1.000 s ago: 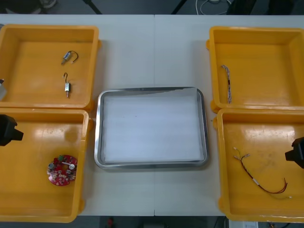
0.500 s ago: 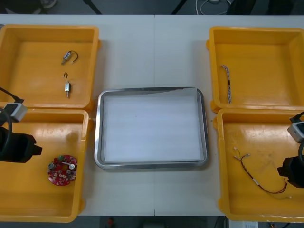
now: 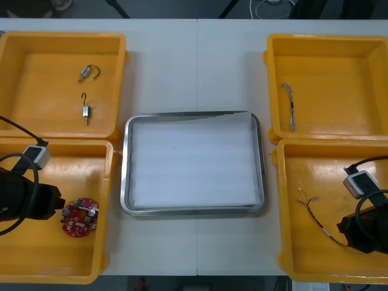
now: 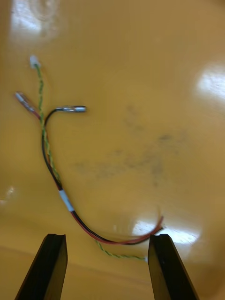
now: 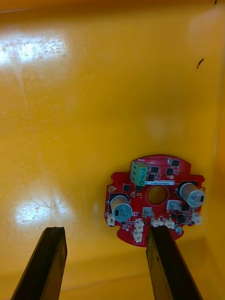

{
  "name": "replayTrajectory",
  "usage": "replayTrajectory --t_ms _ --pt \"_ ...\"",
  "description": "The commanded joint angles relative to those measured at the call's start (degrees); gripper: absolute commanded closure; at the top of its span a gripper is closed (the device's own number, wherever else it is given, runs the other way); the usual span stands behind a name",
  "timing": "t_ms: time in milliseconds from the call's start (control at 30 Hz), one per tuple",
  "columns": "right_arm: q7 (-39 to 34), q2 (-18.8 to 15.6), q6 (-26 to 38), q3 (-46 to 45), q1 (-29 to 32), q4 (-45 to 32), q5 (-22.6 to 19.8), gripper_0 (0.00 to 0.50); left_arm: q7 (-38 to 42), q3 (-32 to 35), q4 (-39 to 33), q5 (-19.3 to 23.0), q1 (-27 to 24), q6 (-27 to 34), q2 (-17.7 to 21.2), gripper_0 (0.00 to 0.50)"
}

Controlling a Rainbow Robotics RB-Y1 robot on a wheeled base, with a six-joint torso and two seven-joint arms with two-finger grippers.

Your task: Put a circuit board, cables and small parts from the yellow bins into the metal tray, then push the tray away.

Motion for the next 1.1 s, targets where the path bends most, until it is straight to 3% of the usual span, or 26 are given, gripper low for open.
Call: replayTrajectory --t_ms 33,467,667,1100 --pt "0.5 0.9 -5.5 4.5 1.9 2.5 1.9 0.0 0.2 -2.2 -1.8 -2.0 1.7 -1.0 -1.0 0.0" --pt "2.7 0.4 -13.6 8.2 3.7 8.6 3.3 0.0 0.9 -6.2 0.7 -6.1 1.9 -4.7 -2.5 0.0" --pt "2.6 0.2 -17.9 11.1 3.8 11.4 6.4 0.0 0.5 -7.5 3.2 -6.4 1.9 -6.9 -2.5 0.0" --pt "2.8 -1.3 -17.9 11.2 4.6 12.2 5.3 0.0 0.9 -9.0 4.3 -7.8 2.0 -7.7 -2.6 0.0"
